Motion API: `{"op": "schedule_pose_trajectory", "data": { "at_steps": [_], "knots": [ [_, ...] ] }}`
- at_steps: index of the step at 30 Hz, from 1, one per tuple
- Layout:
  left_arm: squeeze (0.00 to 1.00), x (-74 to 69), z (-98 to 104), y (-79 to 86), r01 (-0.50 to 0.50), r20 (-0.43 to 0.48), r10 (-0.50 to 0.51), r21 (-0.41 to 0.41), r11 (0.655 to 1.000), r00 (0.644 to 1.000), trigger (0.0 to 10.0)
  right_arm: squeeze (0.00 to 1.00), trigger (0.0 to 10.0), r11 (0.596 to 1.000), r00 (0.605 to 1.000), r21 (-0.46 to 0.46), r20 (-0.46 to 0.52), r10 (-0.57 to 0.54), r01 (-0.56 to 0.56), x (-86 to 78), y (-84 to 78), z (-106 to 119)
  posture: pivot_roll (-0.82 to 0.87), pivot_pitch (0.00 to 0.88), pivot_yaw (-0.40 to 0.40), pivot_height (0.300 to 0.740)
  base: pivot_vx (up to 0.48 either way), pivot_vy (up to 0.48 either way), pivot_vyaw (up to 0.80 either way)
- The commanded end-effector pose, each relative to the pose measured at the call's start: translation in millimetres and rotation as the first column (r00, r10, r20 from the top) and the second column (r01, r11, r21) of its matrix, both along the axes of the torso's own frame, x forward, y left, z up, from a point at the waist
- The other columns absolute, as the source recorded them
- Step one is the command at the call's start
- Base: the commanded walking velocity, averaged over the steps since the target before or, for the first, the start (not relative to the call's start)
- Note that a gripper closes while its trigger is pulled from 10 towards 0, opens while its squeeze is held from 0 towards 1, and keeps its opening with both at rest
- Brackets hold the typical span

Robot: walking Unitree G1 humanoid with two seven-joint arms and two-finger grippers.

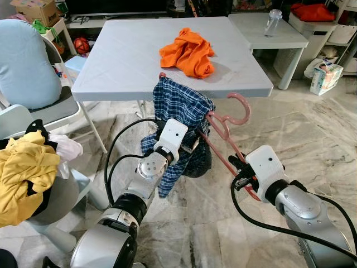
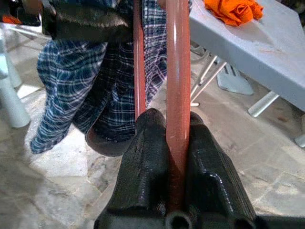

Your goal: Hang hanger

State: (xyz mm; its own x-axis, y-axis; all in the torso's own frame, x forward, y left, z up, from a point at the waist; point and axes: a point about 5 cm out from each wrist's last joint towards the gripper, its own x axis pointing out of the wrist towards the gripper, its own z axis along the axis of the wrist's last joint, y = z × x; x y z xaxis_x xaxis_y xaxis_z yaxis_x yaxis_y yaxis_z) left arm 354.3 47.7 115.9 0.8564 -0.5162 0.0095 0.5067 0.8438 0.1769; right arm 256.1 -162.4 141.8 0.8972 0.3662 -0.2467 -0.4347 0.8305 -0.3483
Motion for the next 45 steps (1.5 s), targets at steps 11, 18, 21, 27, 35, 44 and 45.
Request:
{"op": "schedule_pose_trajectory", "data": {
  "at_steps": [11,18,21,27,35,44,45],
  "knots": [
    [0.00,-8.3,-1.4,-12.6,0.066,-0.022,-0.068,-0.090,0.994,0.997,0.0,0.00,0.0,0.991,0.991,-0.021,-0.022,-0.135,0.135,23.1,0.2,-9.3,-0.02,0.039,0.024,0.740,0.000,0.000,0.00],
    [0.00,-4.2,-6.3,3.6,0.014,-0.041,-0.017,-0.063,0.998,0.999,0.0,0.00,0.0,0.996,0.995,-0.005,-0.053,-0.089,0.089,18.4,1.2,-11.4,-0.02,0.039,0.026,0.740,0.000,0.000,0.00],
    [0.00,-3.6,-5.1,3.3,0.015,-0.039,-0.018,-0.064,0.998,0.999,0.0,0.00,0.0,0.996,0.994,-0.003,-0.058,-0.091,0.091,17.2,0.8,-12.6,-0.02,0.040,0.028,0.740,0.000,0.000,0.00],
    [0.00,-4.1,-8.5,1.7,0.013,-0.059,-0.017,-0.057,0.998,0.998,0.0,0.00,0.0,0.999,0.998,0.037,-0.050,-0.032,0.034,14.6,11.4,-4.1,-0.03,0.041,0.029,0.740,0.000,0.000,0.00],
    [0.00,-4.8,-11.7,1.8,0.011,-0.078,-0.016,-0.055,0.998,0.997,0.0,0.00,0.0,0.999,0.998,0.050,-0.058,0.003,-0.001,11.8,15.7,-2.2,-0.03,0.043,0.029,0.740,0.000,0.000,0.00],
    [0.00,1.8,-8.1,16.6,-0.047,-0.048,0.047,-0.002,0.999,0.998,0.0,0.00,0.0,0.999,0.996,0.040,-0.084,0.005,-0.002,8.1,17.1,-8.2,-0.03,0.040,0.028,0.740,0.000,0.000,0.00],
    [0.00,2.8,-8.6,20.7,-0.063,-0.048,0.063,0.008,0.998,0.997,0.0,0.00,0.0,0.999,0.996,0.041,-0.086,0.008,-0.004,8.0,17.4,-8.1,-0.02,0.038,0.029,0.740,0.000,0.000,0.00]
  ]
}}
